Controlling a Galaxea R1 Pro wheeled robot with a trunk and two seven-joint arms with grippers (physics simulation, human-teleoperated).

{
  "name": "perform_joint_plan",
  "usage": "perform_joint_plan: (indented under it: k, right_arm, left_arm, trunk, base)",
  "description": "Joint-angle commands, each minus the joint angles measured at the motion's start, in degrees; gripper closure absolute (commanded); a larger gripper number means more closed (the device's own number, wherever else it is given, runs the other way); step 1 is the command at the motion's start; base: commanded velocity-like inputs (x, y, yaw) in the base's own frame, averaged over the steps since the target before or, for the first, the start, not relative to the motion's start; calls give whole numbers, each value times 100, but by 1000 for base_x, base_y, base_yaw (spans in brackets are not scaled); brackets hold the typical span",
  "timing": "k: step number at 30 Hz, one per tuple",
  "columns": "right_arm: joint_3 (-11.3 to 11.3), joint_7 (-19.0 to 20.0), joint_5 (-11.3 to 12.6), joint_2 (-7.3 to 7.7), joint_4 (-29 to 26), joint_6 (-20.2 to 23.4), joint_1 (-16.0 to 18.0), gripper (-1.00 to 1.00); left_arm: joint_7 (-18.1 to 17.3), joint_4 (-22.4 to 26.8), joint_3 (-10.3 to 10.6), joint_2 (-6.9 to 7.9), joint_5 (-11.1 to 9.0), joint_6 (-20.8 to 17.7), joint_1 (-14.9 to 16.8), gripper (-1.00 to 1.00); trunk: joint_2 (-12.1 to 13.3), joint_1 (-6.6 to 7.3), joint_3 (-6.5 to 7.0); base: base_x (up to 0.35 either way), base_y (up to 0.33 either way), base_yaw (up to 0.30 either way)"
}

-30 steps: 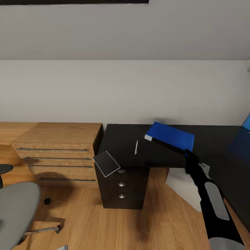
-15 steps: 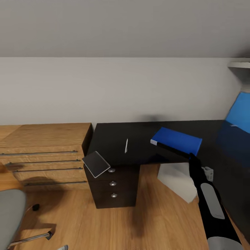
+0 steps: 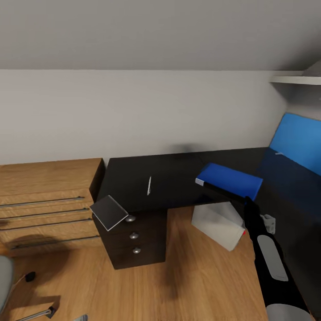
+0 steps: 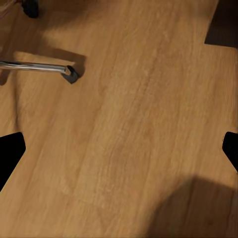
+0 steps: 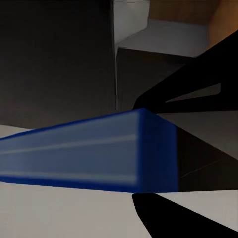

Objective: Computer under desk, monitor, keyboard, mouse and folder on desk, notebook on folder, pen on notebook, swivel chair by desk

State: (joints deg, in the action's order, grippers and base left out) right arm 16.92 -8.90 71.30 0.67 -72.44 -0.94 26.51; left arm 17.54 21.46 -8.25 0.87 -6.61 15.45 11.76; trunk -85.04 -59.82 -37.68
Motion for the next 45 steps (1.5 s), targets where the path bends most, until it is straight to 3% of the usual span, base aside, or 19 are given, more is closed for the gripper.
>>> perform_joint_plan:
  k: [1,36,41,45]
  right_arm:
    - [-4,-24,50,-2,-7,-11,4,100]
    - [-13,-13,57,0,64,-12,4,100]
    - [-51,316,69,-1,13,24,4,100]
    - [-242,411,68,-6,39,-2,4,100]
  left_arm:
    - [-5,-1,8,1,-60,28,2,-100]
    - [-5,-1,8,1,-69,28,1,-100]
    - [-5,-1,8,1,-69,28,2,-100]
    - [-5,-69,15,-11,-64,28,1,-100]
  trunk:
    - [-3,0,-11]
    - [-3,0,-214]
    - [-3,0,-216]
    - [-3,0,-216]
  base:
    - [0,0,-201]
    - [0,0,-190]
    - [0,0,-17]
    - [0,0,-2]
